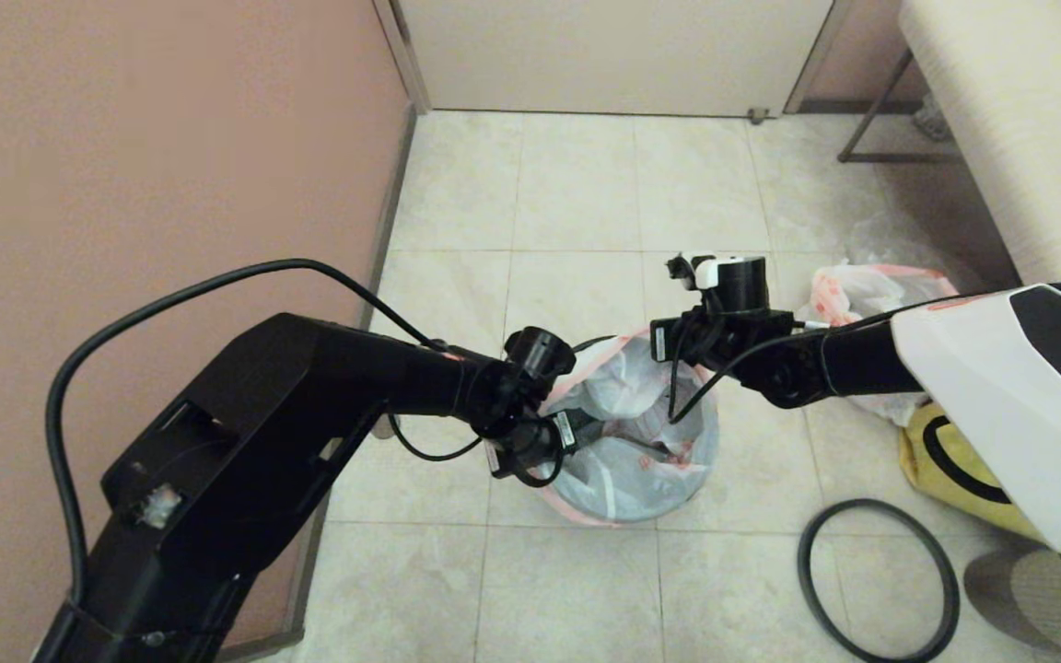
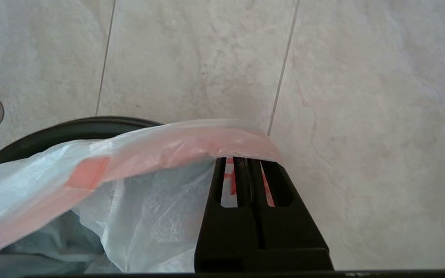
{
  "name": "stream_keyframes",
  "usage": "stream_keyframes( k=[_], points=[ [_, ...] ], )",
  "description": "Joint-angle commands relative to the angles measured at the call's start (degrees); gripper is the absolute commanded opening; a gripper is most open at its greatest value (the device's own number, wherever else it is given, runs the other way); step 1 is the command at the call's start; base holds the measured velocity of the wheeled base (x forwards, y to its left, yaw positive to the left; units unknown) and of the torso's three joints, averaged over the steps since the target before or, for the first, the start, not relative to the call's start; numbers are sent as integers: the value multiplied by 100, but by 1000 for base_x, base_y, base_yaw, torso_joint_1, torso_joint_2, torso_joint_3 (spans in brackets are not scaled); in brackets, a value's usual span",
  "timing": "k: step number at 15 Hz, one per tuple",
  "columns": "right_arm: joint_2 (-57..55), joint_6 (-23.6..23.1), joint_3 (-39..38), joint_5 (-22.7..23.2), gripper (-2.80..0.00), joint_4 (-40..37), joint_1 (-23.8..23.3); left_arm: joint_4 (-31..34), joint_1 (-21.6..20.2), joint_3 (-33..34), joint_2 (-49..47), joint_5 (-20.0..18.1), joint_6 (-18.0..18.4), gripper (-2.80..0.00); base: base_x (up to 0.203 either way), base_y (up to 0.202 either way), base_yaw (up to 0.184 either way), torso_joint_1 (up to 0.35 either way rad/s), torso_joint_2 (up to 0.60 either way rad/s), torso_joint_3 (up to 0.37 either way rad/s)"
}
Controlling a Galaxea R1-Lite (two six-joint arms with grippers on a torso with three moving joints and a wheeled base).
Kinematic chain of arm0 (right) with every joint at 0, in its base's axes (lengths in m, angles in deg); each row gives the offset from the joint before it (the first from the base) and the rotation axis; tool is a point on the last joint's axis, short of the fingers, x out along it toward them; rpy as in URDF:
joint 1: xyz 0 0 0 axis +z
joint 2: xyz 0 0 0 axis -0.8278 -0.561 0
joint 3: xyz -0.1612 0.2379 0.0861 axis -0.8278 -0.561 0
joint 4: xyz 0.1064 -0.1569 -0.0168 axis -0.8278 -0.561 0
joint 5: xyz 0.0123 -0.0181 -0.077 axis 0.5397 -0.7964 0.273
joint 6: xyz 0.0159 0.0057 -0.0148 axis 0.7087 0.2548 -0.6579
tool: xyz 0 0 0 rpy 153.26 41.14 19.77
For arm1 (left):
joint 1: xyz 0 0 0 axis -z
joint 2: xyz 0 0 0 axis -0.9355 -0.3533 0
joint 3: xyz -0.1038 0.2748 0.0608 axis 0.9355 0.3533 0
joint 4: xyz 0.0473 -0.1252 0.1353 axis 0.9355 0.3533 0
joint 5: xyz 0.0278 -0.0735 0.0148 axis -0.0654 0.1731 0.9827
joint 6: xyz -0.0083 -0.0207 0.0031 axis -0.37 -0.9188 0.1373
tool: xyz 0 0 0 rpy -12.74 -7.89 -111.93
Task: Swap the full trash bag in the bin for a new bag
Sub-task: Put the new garbage bag on the trash can
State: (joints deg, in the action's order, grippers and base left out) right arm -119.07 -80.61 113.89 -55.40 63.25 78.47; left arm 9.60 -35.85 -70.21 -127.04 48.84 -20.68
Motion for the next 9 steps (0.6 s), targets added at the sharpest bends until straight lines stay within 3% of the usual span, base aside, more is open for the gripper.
stream_keyframes(
  k=[1, 6, 9],
  points=[
    [-130, -3, 143, 0, -280, -218, 4, 2, 37, 14, 4, 5, -25, -280, 0, 0, 0, 0, 0, 0],
    [-246, 5, 378, 77, -280, -344, 70, -14, 109, 84, 11, 5, 77, -280, 0, 0, 0, 0, 0, 0],
    [-414, -1, 985, 111, -280, -673, 174, -59, 134, 172, 92, -30, 125, -280, 0, 0, 0, 0, 0, 0]
  ],
)
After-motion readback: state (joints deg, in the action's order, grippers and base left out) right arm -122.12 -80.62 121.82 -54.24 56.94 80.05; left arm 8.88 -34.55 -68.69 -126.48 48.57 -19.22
